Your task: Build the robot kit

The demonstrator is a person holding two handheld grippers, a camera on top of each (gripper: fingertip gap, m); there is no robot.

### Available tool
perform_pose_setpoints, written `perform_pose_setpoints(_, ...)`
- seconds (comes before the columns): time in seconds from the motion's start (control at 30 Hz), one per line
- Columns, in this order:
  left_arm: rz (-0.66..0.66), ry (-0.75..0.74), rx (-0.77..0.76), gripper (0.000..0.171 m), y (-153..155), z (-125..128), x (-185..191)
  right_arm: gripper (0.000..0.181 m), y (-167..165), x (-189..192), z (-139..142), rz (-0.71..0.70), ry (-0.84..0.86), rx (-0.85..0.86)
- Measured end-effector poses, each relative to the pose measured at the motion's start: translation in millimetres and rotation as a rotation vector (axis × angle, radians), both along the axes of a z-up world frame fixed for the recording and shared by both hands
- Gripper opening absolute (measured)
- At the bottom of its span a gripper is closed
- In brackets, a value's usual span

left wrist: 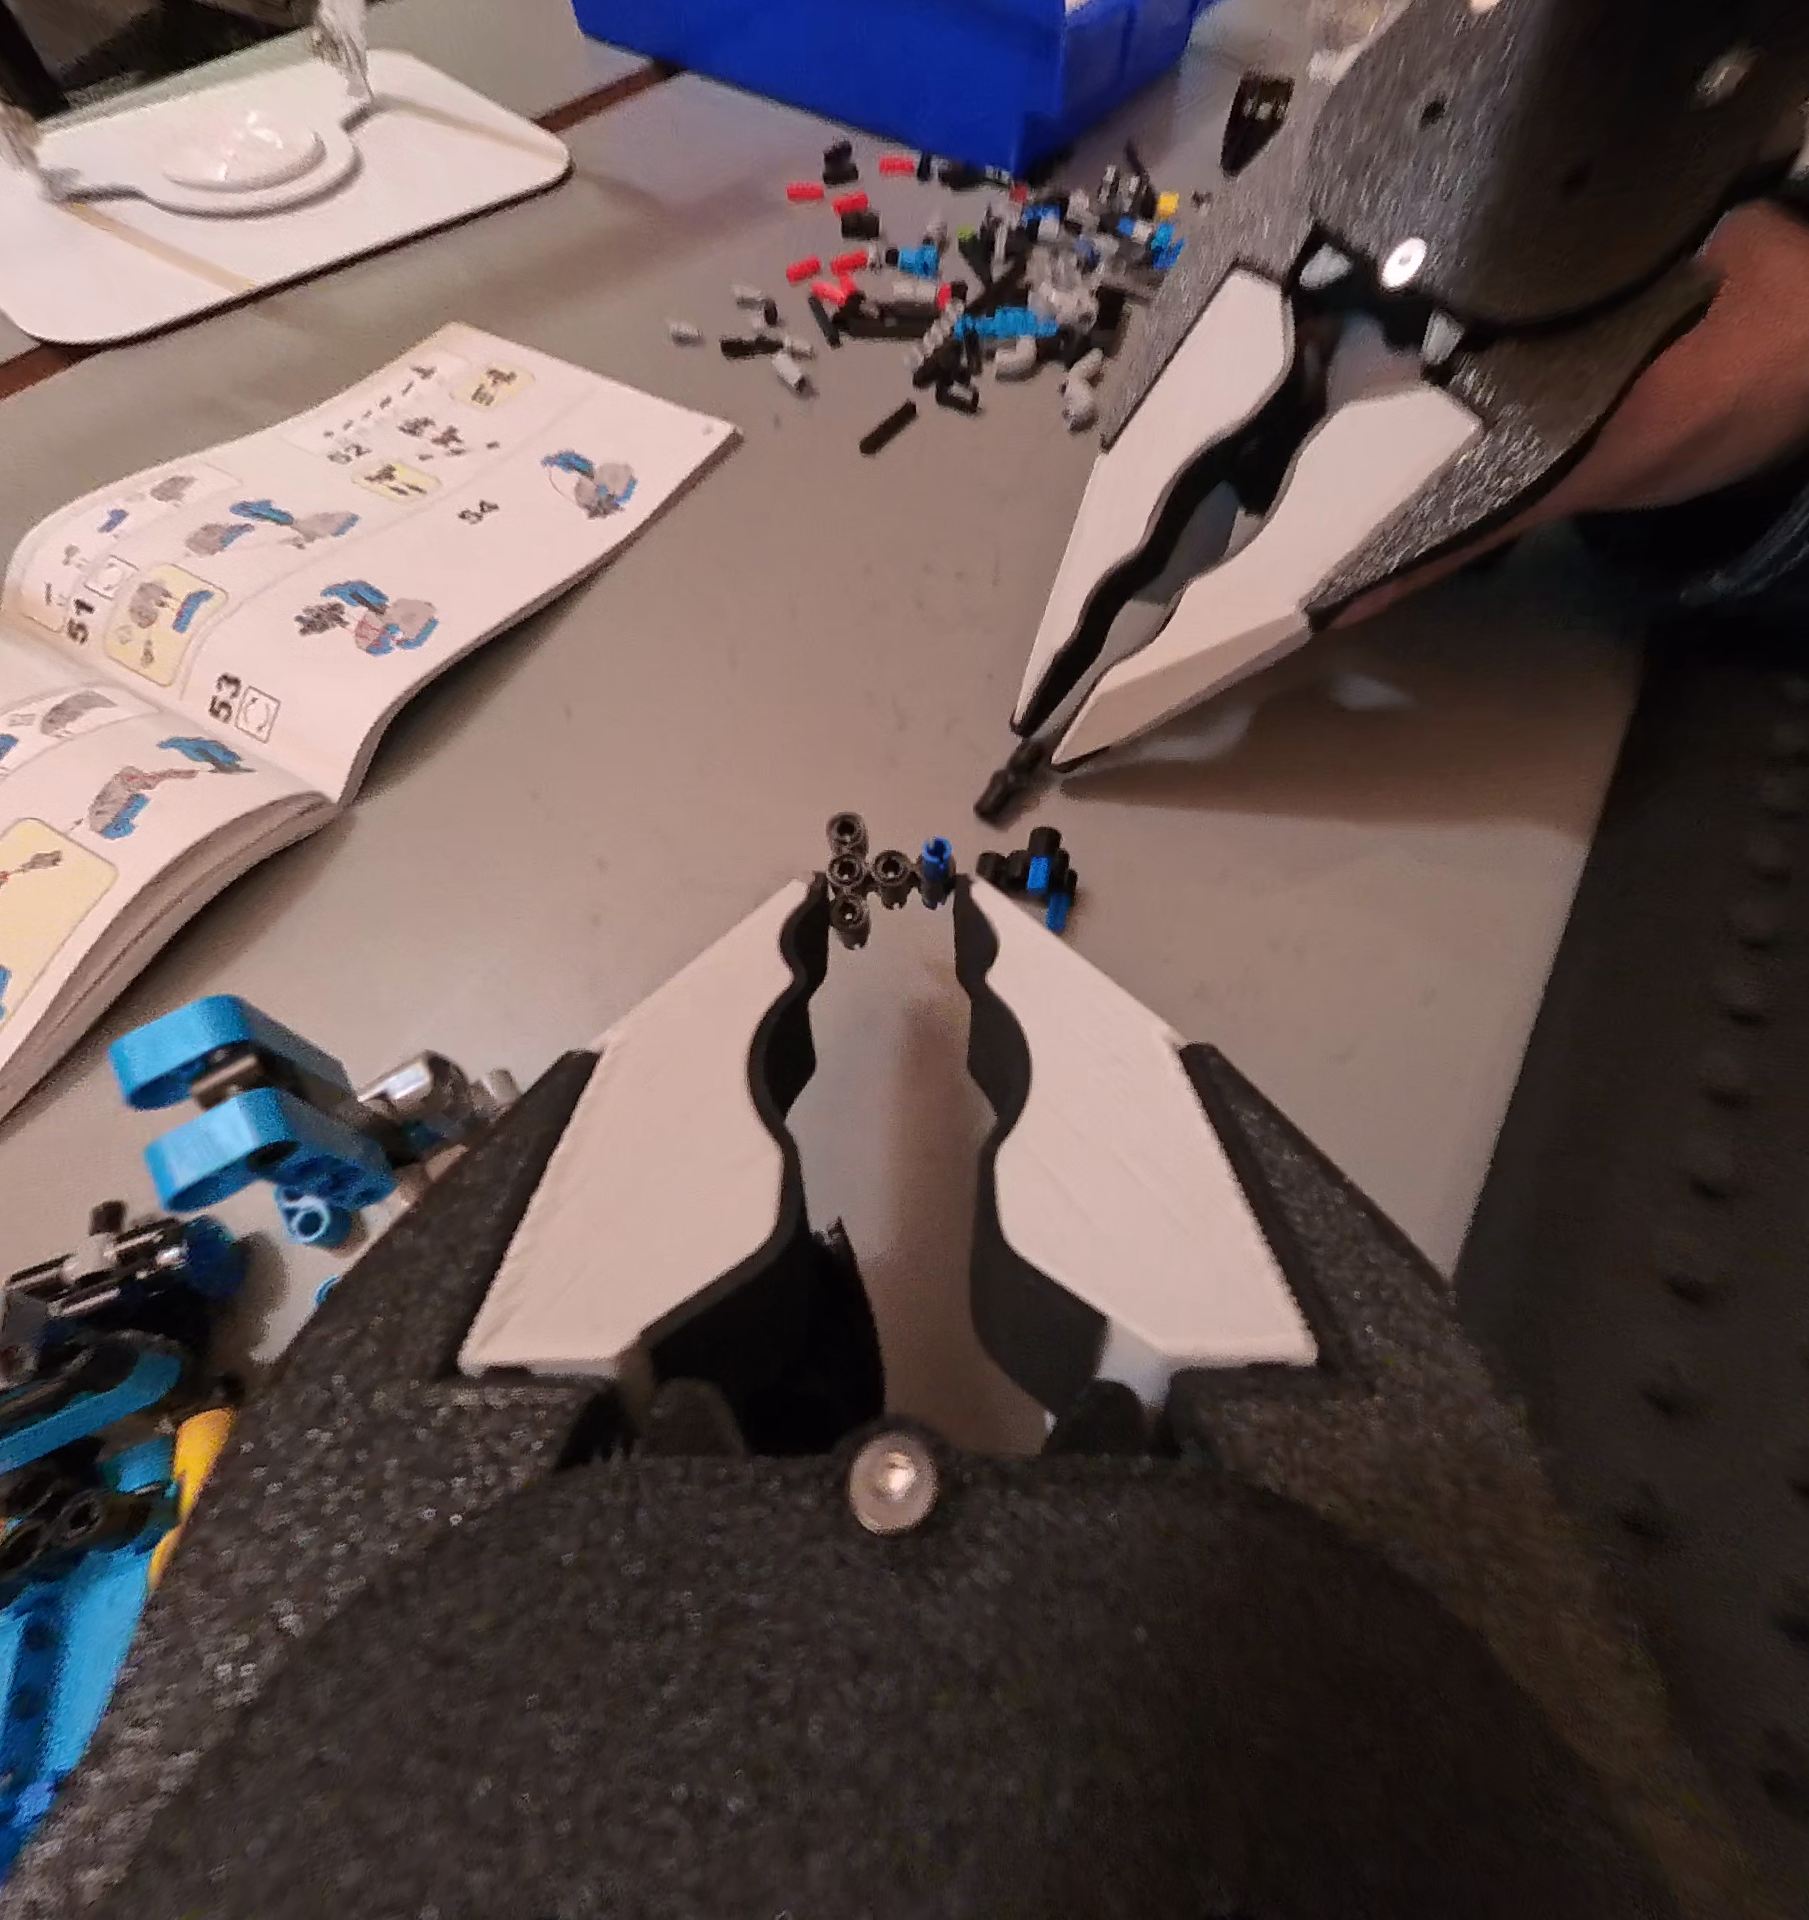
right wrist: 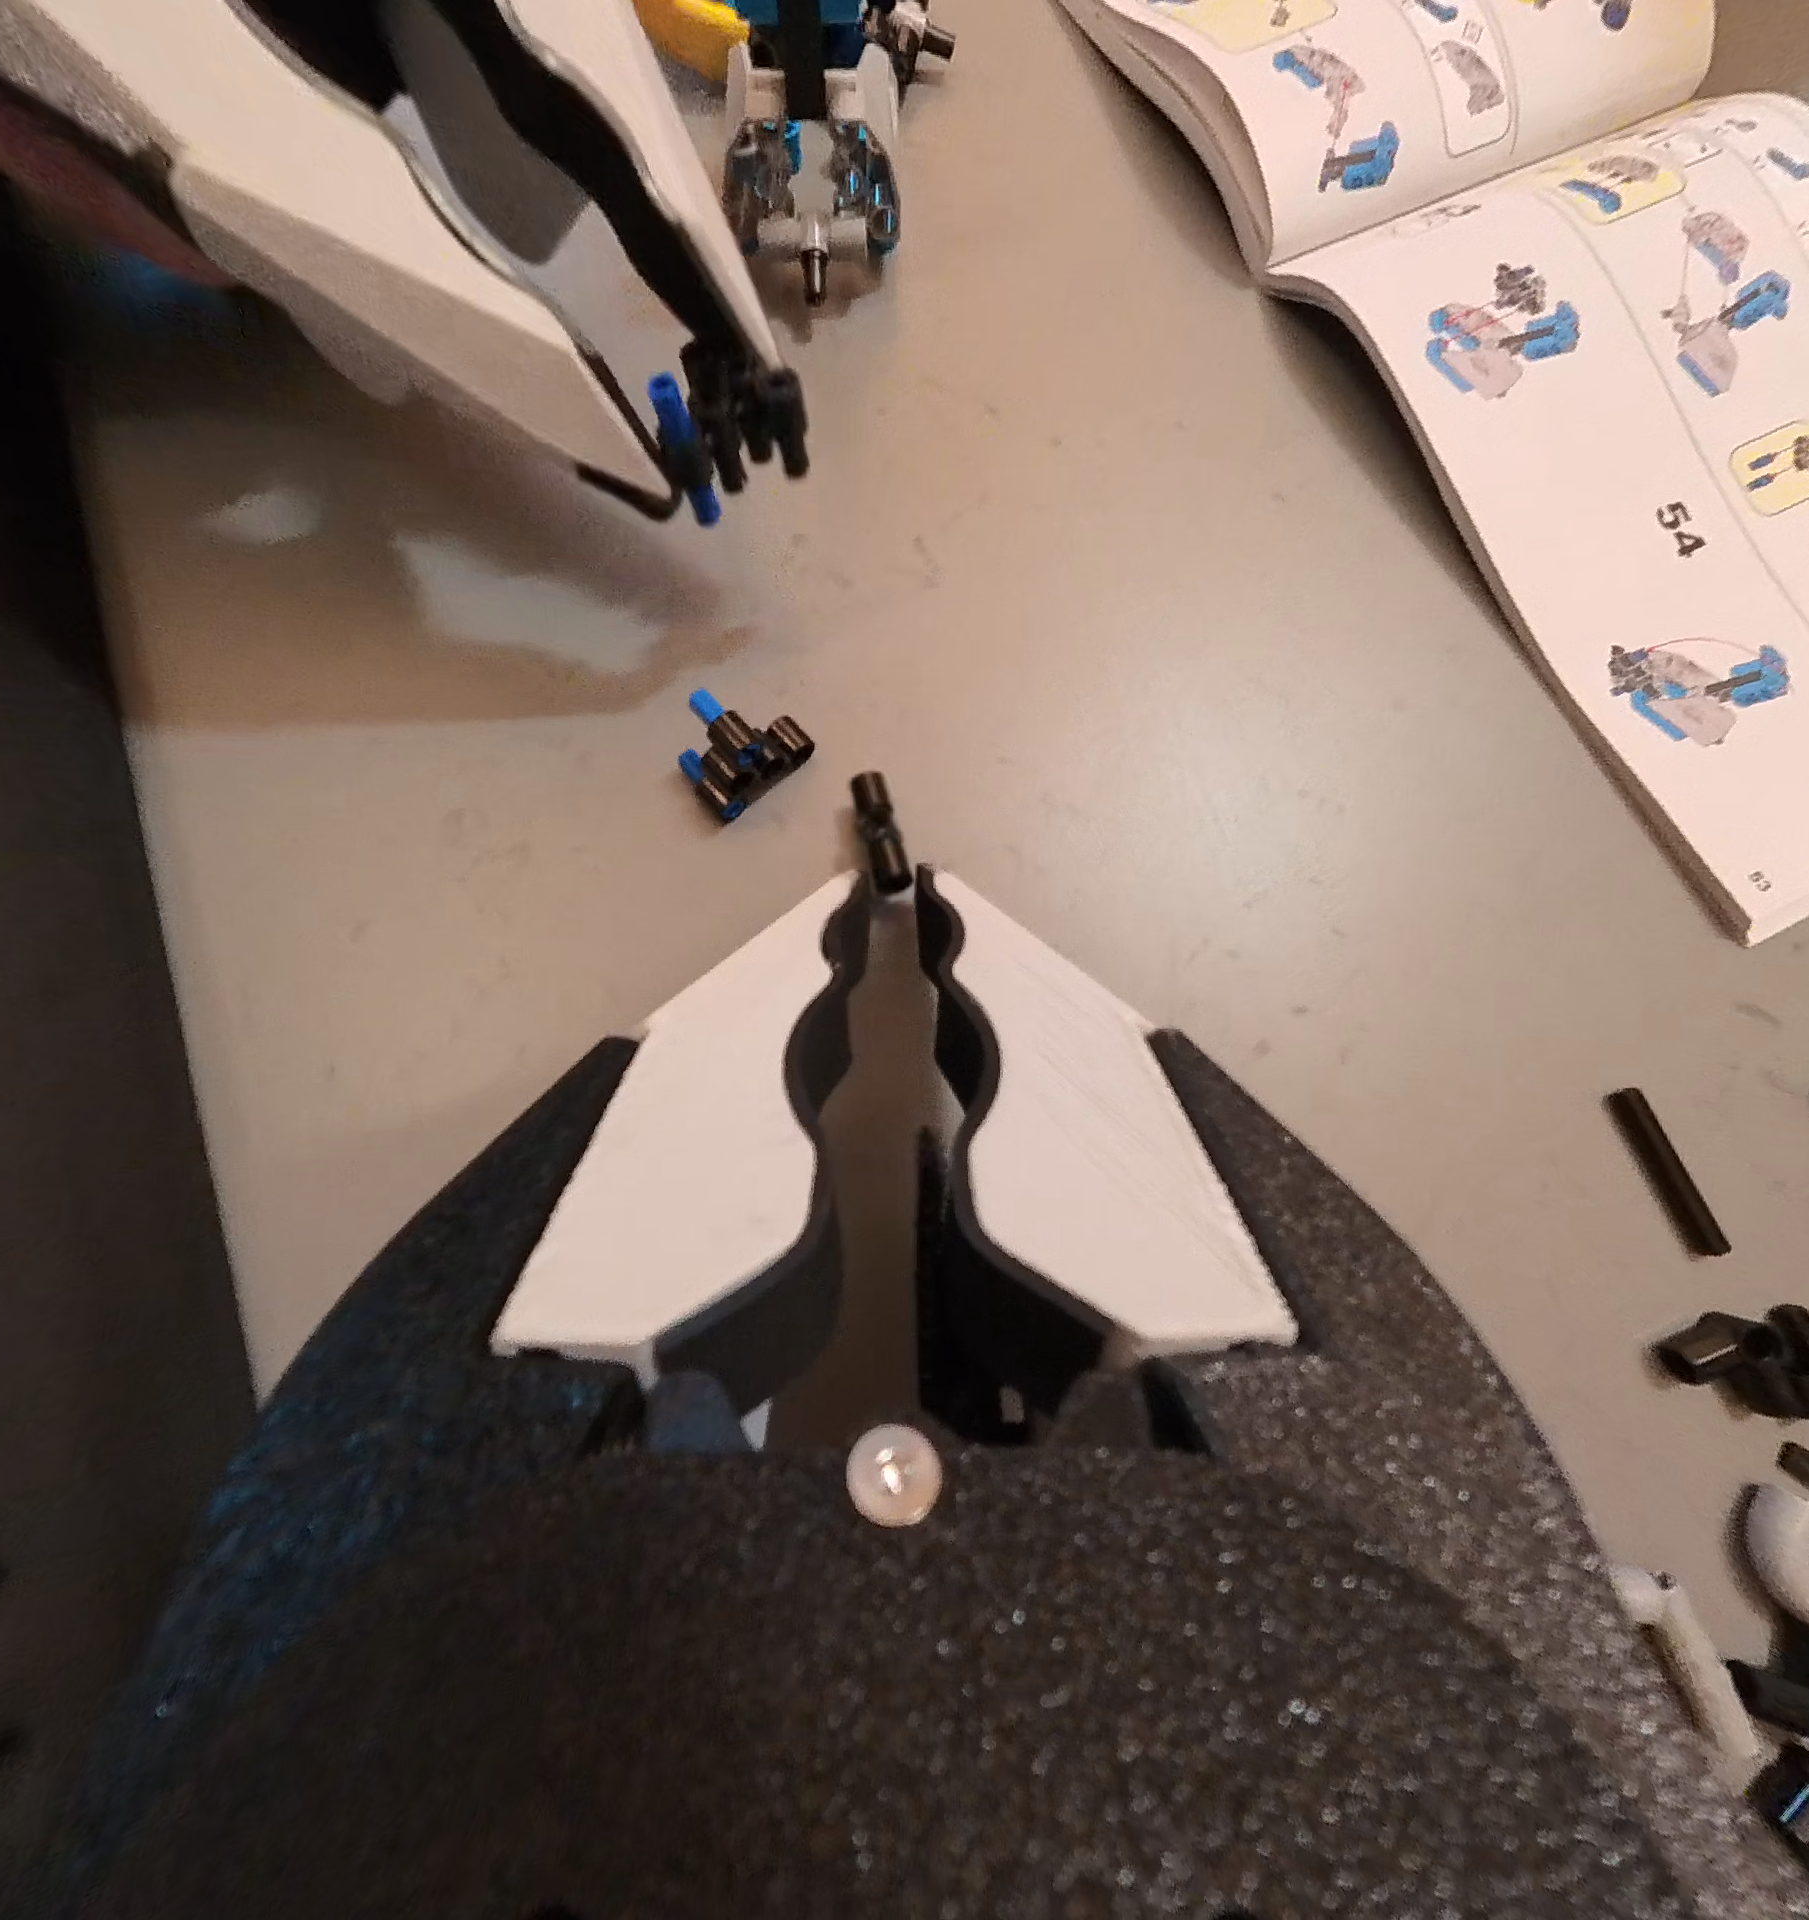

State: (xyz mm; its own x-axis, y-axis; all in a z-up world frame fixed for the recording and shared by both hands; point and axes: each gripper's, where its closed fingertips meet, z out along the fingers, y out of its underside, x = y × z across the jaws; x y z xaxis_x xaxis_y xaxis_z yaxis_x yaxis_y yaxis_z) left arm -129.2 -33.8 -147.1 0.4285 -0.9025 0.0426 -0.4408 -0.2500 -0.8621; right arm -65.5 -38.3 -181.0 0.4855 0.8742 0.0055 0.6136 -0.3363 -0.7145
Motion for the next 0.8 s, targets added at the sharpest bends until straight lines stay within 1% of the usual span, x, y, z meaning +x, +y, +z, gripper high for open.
perform_pose_setpoints(0.1,-0.002,-0.059,-0.02,0.024,0,8,0,0.009,0,2,1,-0.004,0.016,-0.014)
perform_pose_setpoints(0.23,0.011,-0.059,-0.021,0.024,3,7,-3,0.009,0,-2,12,0.004,0.075,0.002)
perform_pose_setpoints(0.47,0.01,-0.072,-0.028,0.024,3,8,-3,0.007,0,-7,23,0.02,0.115,0.053)
perform_pose_setpoints(0.63,0.013,-0.056,-0.02,0.024,4,6,-3,0.005,-1,-8,22,0.035,0.11,0.057)
perform_pose_setpoints(0.8,0.019,-0.079,-0.02,0.024,7,10,-4,0.004,-3,-10,23,0.047,0.122,0.05)
